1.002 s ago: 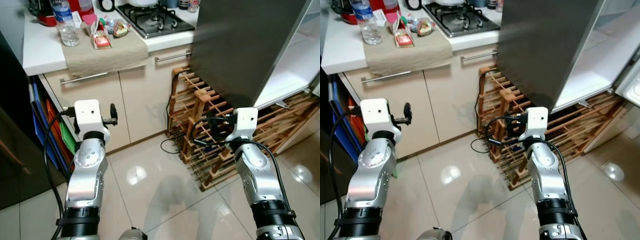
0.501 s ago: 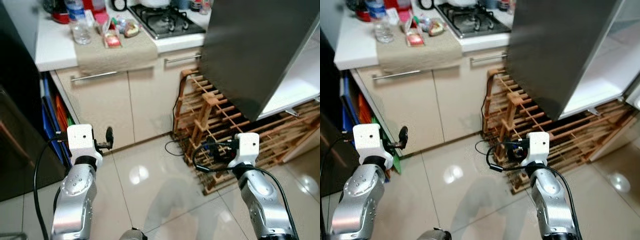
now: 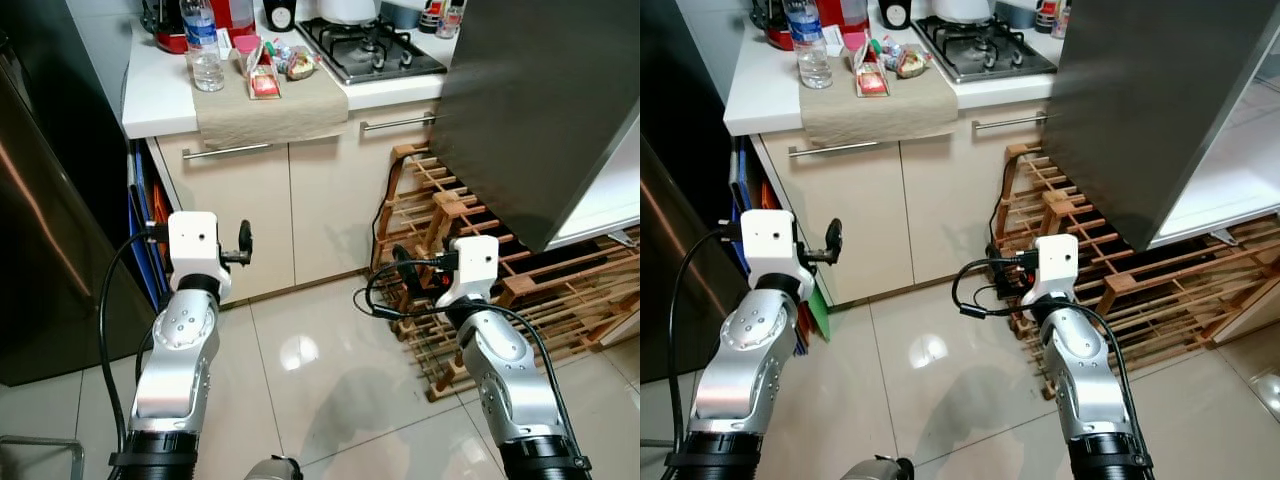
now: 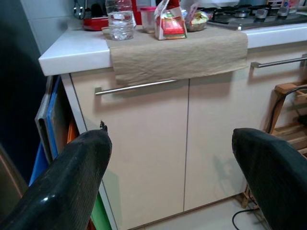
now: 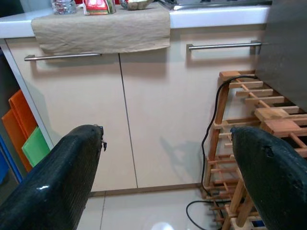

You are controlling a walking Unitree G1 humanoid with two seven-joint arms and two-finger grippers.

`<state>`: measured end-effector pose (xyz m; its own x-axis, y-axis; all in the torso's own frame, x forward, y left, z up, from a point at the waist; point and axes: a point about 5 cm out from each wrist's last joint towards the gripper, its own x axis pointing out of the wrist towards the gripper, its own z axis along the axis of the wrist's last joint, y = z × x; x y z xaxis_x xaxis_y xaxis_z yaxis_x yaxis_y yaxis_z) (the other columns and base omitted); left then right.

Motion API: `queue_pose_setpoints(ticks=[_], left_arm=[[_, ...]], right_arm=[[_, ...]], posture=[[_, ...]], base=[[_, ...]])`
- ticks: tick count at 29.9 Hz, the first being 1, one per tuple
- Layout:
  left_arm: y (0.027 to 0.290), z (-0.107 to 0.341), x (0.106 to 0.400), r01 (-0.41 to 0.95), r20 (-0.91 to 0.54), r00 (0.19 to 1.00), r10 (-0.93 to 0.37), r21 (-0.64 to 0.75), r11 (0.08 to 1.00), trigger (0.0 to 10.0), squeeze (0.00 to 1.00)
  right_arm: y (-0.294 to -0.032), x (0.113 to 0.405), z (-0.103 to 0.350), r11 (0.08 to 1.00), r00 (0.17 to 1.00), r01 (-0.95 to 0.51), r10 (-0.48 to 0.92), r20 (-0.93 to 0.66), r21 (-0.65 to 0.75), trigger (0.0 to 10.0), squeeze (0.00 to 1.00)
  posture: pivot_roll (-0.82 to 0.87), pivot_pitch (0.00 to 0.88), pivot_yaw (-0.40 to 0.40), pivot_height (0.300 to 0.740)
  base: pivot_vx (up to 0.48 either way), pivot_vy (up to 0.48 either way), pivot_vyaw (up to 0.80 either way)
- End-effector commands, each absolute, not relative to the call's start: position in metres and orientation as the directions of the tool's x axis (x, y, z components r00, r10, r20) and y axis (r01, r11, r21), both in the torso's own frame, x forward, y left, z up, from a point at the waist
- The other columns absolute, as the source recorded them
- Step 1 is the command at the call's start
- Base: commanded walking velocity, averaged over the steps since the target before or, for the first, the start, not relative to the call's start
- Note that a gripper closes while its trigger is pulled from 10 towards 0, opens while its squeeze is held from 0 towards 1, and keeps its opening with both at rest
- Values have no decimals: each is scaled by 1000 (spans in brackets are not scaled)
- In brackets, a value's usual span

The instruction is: Restocking fridge

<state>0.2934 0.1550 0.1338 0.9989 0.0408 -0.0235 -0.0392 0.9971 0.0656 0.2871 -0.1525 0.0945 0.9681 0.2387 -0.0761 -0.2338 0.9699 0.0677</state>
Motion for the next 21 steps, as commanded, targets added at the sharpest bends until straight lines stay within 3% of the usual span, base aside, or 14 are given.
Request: queue_pose_setpoints(ticks=[1,4,6,8,9,10,11,16,21], left_arm=[[153,132,295,-35,-35,999,38,68,997,10000,0],[155,132,295,-51,-33,998,54,74,996,10000,0],[157,134,298,-63,-19,998,64,55,996,10000,0],[158,138,299,-58,0,998,58,20,998,10000,0],[164,144,305,-92,14,996,92,-2,996,10000,0],[164,144,305,-92,14,996,92,-2,996,10000,0],[168,149,310,-123,26,992,124,-18,992,10000,0],[165,152,312,-118,36,992,120,-33,992,10000,0],[163,145,312,-114,11,993,114,-49,992,10000,0]], right_arm=[[-151,286,93,967,965,-246,251,-83,64,10000,306],[-152,287,93,972,970,-222,228,-81,73,10000,318],[-163,292,96,990,992,-105,112,-66,95,10000,325],[-170,295,96,995,996,-50,56,-76,90,10000,267],[-177,297,96,997,997,4,2,-77,79,10000,86],[-177,297,96,997,997,4,2,-77,79,10000,86],[-181,299,100,998,998,21,-17,-64,55,10000,0],[-180,299,106,998,999,-1,3,-33,59,10000,0],[-175,300,106,998,998,-37,39,-39,51,10000,0]], posture=[[8,0,27,740],[9,0,29,740],[12,0,29,740],[14,0,28,740],[14,0,29,740],[14,0,29,740],[12,0,30,740],[0,0,37,740],[-2,0,35,740]], base=[[0,0,450],[0,0,454],[0,0,444],[0,0,494],[446,0,0],[446,0,0],[480,0,0],[480,0,0],[480,0,554]])
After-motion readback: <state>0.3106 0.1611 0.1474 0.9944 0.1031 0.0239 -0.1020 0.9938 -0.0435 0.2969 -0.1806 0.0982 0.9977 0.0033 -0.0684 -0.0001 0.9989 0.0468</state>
